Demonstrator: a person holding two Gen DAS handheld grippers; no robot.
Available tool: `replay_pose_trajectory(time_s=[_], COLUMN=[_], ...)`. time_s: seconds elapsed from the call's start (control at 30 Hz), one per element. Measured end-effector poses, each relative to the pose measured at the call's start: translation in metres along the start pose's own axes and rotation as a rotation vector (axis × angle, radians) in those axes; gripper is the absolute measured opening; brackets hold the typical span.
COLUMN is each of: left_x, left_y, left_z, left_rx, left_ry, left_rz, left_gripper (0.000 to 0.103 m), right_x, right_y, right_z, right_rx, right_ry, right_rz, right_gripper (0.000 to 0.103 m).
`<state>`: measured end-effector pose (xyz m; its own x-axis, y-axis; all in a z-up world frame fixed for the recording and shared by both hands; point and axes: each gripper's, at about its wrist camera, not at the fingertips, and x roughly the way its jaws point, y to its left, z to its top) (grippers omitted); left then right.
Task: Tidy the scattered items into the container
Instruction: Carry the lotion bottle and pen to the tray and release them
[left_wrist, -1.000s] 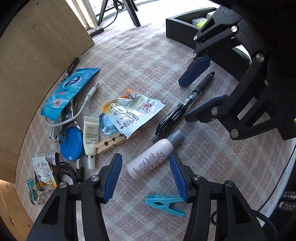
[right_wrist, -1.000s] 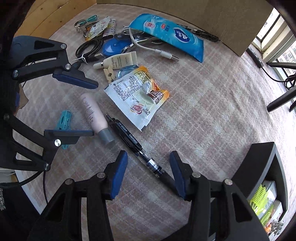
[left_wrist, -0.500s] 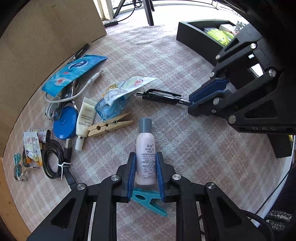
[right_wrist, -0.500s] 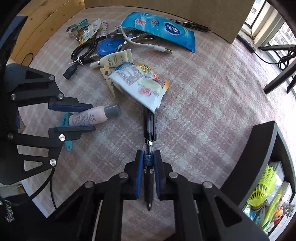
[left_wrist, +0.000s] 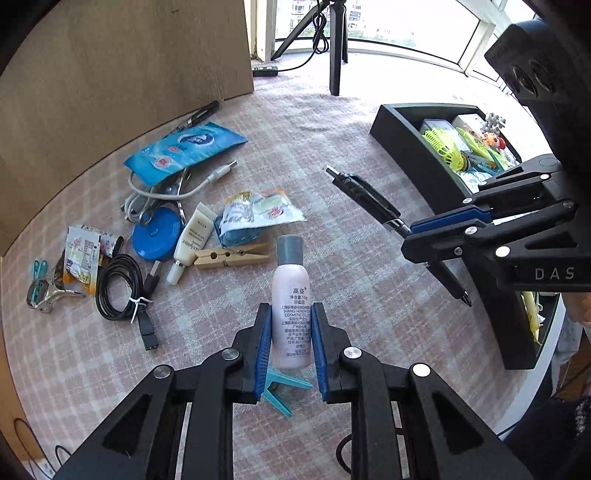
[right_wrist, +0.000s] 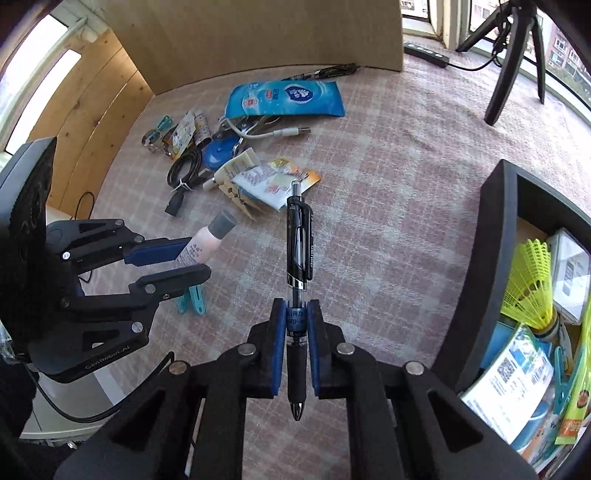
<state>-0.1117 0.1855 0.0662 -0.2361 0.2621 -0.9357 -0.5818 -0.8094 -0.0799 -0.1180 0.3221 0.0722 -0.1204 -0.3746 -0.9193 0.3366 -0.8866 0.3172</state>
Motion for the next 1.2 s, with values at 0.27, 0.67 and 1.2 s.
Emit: replay_pose_trajectory(time_s=[0.27,0.67,1.2], left_x=[-0.02,-0.025,-0.03], left_y=[-0.043,-0.142,-0.217], left_z=[0.042,0.101,0.117], left_rx=[0.051,0.141,0.211], left_ry=[-0.063,-0.109,-0.149], left_rz=[-0.034,-0.142,-0.218], left_gripper=[0.019,0.019,0.065], right_x=[-0.066,-0.159,-0.176], right_y=[-0.039,-0.14,-0.19], right_z=[-0.017,-0.064,-0.091], right_rx=[0.127,0.329,0.476], right_ry=[-0.128,-0.242,-0.263], right_rz=[-0.015,-0.227,-0.244], right_gripper=[0.011,0.011,0.036])
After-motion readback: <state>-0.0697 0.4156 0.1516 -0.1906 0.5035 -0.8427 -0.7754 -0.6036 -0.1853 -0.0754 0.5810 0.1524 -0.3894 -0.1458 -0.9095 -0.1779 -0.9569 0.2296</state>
